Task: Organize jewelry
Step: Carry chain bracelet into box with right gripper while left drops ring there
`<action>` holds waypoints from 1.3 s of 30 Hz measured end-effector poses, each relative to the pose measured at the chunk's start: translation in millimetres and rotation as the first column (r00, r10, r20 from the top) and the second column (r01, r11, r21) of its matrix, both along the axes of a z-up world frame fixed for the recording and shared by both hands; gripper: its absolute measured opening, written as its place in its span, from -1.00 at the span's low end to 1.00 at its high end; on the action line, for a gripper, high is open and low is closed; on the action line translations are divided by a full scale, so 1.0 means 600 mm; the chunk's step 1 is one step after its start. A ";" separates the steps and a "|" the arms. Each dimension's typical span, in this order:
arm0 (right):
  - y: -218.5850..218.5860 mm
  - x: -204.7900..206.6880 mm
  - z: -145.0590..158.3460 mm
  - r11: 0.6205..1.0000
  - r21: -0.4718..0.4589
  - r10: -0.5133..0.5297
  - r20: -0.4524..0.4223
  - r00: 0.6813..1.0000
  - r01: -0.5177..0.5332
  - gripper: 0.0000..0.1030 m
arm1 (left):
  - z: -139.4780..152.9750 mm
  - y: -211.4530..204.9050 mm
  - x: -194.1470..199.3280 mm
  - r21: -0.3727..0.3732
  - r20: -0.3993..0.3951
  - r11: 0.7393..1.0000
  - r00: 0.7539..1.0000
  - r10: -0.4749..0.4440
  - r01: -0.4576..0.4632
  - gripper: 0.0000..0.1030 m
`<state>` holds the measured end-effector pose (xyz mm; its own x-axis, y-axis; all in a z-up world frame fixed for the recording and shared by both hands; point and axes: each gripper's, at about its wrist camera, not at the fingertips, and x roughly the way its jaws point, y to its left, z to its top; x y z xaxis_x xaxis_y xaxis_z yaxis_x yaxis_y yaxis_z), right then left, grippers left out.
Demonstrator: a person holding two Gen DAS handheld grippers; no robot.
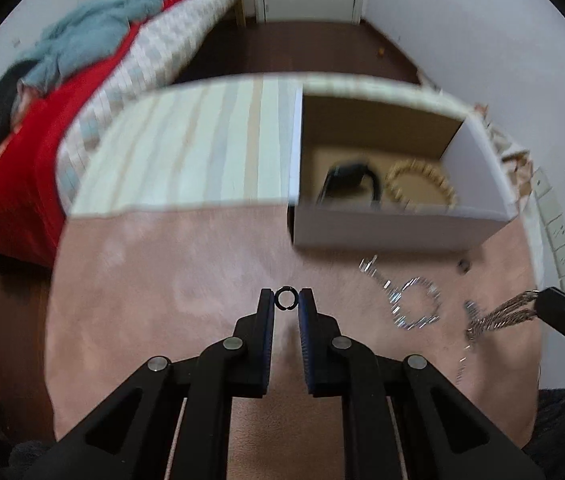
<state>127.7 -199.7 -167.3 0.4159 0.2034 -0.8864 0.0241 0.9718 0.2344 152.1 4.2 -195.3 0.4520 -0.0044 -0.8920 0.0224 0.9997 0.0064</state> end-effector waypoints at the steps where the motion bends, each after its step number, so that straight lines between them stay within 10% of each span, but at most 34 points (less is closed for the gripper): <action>1: 0.002 0.001 0.014 1.000 0.007 0.005 0.017 1.000 -0.005 -0.87 | 0.022 -0.003 -0.002 -0.006 0.028 1.000 1.000 -0.004 0.004 -0.82; 15: 0.012 0.100 0.167 0.997 0.065 0.039 0.190 0.981 -0.052 -0.87 | 0.131 0.002 0.080 -0.026 0.165 0.999 0.986 -0.031 0.036 -0.82; 33: 0.002 0.326 0.017 0.987 0.123 0.115 -0.074 0.991 -0.105 -0.98 | 0.063 -0.007 0.243 -0.203 -0.051 0.978 0.997 -0.057 0.045 -0.77; 37: -0.002 0.321 0.000 0.986 0.135 0.115 -0.120 0.986 -0.099 -0.84 | 0.073 -0.007 0.251 -0.181 -0.049 0.983 0.998 -0.039 0.030 0.51; 39: -0.006 0.311 0.002 0.988 0.124 0.108 -0.121 0.987 -0.093 -0.68 | 0.080 -0.002 0.248 -0.173 -0.032 0.985 0.999 -0.032 0.026 0.59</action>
<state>314.5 -203.2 -166.3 0.2740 0.3448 -0.8978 -0.0356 0.9365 0.3488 301.2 3.1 -147.0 0.4186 -0.1722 -0.8917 0.0484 0.9847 -0.1675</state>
